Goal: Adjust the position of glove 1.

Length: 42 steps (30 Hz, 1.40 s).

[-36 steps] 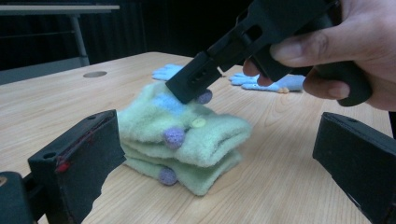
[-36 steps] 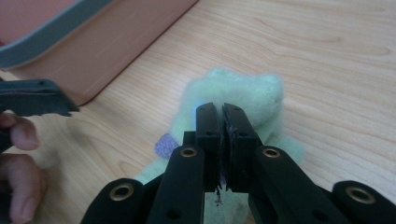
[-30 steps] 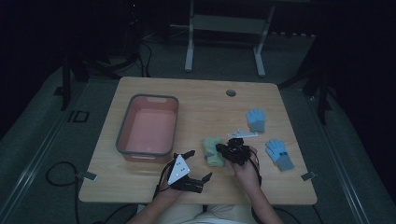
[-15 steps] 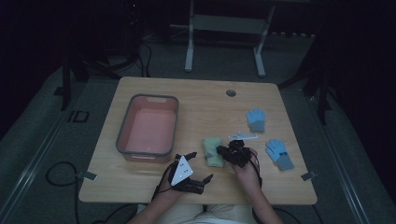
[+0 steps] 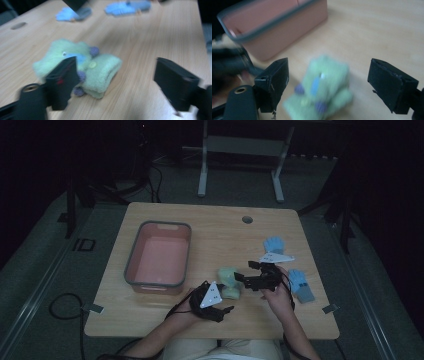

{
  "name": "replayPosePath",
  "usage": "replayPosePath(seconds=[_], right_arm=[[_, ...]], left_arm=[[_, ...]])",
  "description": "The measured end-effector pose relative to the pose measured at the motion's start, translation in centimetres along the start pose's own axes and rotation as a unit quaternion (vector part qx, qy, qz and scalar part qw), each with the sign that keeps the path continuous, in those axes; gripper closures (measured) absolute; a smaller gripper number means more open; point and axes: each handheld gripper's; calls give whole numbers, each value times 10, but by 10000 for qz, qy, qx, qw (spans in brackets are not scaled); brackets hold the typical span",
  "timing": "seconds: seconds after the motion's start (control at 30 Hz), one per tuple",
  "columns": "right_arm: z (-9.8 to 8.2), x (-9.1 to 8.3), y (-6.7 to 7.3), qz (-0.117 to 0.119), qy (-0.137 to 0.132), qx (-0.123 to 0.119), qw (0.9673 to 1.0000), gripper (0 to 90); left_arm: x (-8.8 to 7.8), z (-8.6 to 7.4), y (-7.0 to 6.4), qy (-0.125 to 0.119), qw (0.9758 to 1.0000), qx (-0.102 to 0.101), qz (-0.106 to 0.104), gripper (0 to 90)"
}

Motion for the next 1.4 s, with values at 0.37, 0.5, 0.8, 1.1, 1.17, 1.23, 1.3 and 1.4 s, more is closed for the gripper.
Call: replayPosePath(seconds=[0.37, 0.5, 0.8, 1.1, 1.17, 1.23, 1.3, 1.4], right_arm=[[17, 34, -15, 136, 586, -218, 9980, 154], [21, 49, -22, 249, 704, -249, 9969, 270], [8, 77, -39, 473, 1281, 4, 9906, 369], [7, 90, -46, 975, 1692, 192, 9806, 443], [7, 91, -46, 1046, 1702, 244, 9795, 487], [7, 91, -46, 1113, 1699, 348, 9785, 533], [6, 90, -45, 1123, 1677, 403, 9786, 591], [8, 87, -41, 1001, 1642, 347, 9807, 674]], left_arm=[[26, 14, 10, 562, 9945, 851, -222, 437], [31, 14, 17, 665, 9941, 799, -316, 441], [37, 13, 24, 816, 9926, 873, -203, 476], [44, 15, 25, 1091, 9861, 1248, 122, 619], [45, 14, 25, 1092, 9858, 1271, 146, 645], [45, 14, 25, 1080, 9860, 1260, 168, 667], [45, 16, 24, 1136, 9852, 1264, 216, 704], [44, 19, 23, 1220, 9838, 1284, 273, 751]])
Point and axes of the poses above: each handheld gripper's, and its own axes: x roughly forward along the jaws, z roughly out of its top, y roughly to its left, and after that the axes turned 11 degrees about y, right-handed
